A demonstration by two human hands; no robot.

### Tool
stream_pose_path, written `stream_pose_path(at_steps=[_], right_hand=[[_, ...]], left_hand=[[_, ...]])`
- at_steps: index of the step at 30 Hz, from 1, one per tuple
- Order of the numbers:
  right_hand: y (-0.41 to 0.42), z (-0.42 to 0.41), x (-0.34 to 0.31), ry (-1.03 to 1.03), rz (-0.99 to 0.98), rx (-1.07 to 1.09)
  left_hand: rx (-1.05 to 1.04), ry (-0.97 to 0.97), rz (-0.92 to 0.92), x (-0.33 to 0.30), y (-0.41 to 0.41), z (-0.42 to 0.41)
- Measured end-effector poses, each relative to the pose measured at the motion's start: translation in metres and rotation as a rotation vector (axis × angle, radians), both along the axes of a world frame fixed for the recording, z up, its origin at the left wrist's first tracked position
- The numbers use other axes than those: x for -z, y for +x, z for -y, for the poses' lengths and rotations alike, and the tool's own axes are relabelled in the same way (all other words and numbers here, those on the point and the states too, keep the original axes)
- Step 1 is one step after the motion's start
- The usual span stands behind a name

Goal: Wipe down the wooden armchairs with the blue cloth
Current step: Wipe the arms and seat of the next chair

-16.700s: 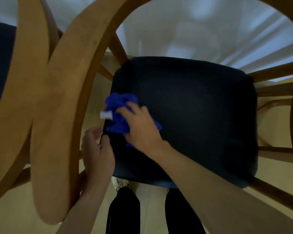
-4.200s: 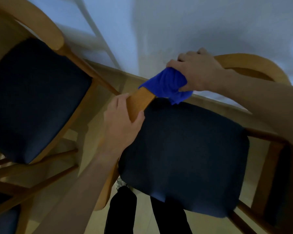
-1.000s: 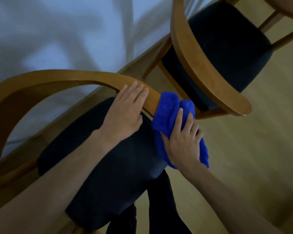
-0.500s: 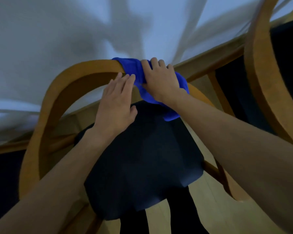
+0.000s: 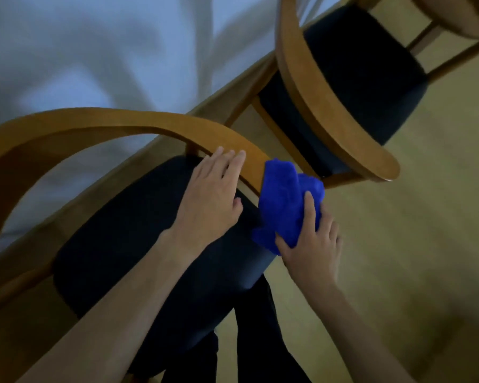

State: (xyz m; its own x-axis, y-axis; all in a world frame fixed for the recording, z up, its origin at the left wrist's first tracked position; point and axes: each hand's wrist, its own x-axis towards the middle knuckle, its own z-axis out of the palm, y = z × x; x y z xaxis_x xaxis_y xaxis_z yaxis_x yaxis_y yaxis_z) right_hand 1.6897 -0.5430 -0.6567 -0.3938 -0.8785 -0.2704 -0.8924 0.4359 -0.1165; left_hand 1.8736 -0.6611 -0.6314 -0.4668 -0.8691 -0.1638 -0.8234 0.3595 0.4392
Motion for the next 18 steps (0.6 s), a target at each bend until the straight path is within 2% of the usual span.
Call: stream_pose_path(at_steps=[4,8,12,18], right_hand=[[-0.003,-0.022,0.000,-0.041,0.119,0.128],[0.014,-0.026,-0.001,-0.003,0.139,0.273],[0.030,0.018,0.001,0.054,-0.050,0.077],[0.076,0.148,0.012,-0.024,-0.097,-0.412]], left_hand=[[-0.011,0.069,-0.091,0.007,-0.017,-0.023],[-0.080,0.128,-0.156,0.006,-0.014,-0.031],[-0.151,0.139,-0.185,0.012,0.007,-0.023],[-0.529,0.034,-0.165,0.022,0.068,0.030]])
